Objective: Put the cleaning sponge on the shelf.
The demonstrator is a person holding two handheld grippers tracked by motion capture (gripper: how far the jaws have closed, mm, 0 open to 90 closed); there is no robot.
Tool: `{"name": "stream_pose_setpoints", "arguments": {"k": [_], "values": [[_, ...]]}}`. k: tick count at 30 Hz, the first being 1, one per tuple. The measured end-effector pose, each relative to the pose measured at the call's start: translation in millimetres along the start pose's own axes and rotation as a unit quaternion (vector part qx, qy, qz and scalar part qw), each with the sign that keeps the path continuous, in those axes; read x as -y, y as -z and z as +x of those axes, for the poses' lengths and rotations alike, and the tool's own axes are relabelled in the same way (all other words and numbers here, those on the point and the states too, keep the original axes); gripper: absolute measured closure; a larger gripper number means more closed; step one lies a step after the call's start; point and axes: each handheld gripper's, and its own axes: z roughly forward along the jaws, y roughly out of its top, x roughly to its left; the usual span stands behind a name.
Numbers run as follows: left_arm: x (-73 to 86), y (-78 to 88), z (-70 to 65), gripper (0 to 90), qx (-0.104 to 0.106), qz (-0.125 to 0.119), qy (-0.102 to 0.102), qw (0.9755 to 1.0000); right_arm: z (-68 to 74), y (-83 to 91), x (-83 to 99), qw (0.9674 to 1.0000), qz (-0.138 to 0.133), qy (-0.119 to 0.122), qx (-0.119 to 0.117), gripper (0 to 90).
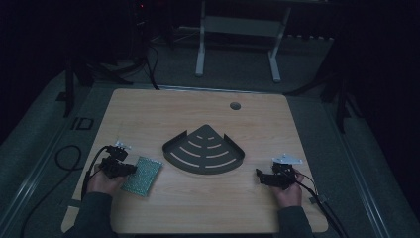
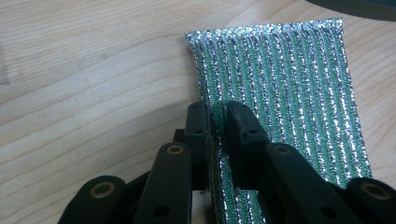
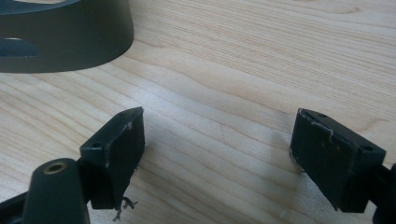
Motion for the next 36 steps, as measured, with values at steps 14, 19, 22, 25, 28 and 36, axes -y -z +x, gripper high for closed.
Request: {"name": "stream_pose_setpoints", "arguments": {"k": [14,19,22,25,28,36], "values": [[-23.4,-1.3,2.1,90.0,0.019,0.069,-0.036,0.9968,0.0,-0.1,0.0,1.0000,0.000,0.000,0.000,17.5],[-35.5,9.8,0.7,90.0,0.021,0.060,-0.049,0.9968,0.0,-0.1,0.0,1.0000,0.000,0.000,0.000,17.5],[-43.7,20.2,-2.1,90.0,0.017,0.058,-0.063,0.9962,0.0,-0.1,0.0,1.0000,-0.001,0.000,0.000,17.5],[-47.9,25.7,-1.6,90.0,0.014,0.058,-0.065,0.9961,0.0,-0.1,0.0,1.0000,0.000,0.000,0.000,17.5],[-50.6,29.8,-2.0,90.0,0.013,0.058,-0.070,0.9957,0.0,-0.1,0.0,1.0000,0.000,0.000,0.000,17.5],[-56.3,39.1,-2.9,90.0,0.007,0.053,-0.075,0.9958,0.0,-0.1,0.0,1.0000,0.000,0.000,0.000,17.5]]}}
